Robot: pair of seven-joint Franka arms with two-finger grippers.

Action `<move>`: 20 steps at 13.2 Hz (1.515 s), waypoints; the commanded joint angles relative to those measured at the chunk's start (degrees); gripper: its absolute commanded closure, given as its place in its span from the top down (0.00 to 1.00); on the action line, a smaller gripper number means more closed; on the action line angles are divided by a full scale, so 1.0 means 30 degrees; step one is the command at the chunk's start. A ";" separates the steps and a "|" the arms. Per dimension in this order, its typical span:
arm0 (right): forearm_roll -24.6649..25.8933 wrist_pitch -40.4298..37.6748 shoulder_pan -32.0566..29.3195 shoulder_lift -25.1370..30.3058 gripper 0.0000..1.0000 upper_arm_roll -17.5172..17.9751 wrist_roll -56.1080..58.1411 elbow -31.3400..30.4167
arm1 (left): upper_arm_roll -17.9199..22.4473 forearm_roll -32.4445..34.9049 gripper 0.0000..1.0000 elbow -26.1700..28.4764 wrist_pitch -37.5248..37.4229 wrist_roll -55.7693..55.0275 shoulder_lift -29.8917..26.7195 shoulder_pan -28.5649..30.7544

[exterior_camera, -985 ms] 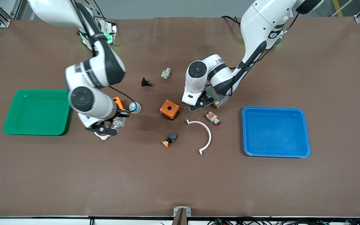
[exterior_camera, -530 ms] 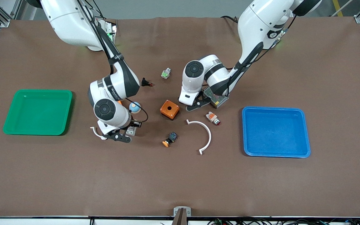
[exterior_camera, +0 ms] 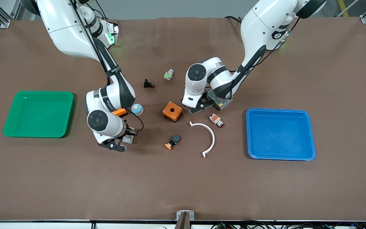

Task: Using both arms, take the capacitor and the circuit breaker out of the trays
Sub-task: 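Lower the breaker and capacitor onto the table with both grippers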

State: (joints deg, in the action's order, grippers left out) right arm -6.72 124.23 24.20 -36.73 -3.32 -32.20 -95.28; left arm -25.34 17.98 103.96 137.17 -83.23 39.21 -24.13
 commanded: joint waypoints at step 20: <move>-0.0486 -0.8966 -0.1206 0.7367 1.00 -0.0181 0.2323 0.0237 | -0.0051 0.0074 1.00 -0.6347 -1.0090 1.3993 -0.7944 0.8422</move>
State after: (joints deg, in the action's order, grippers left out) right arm -7.11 102.83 22.93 -23.61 -3.88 -26.30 -91.61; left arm -24.96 18.52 88.14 110.82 -46.12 15.54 -0.46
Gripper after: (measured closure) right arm 0.000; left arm 0.000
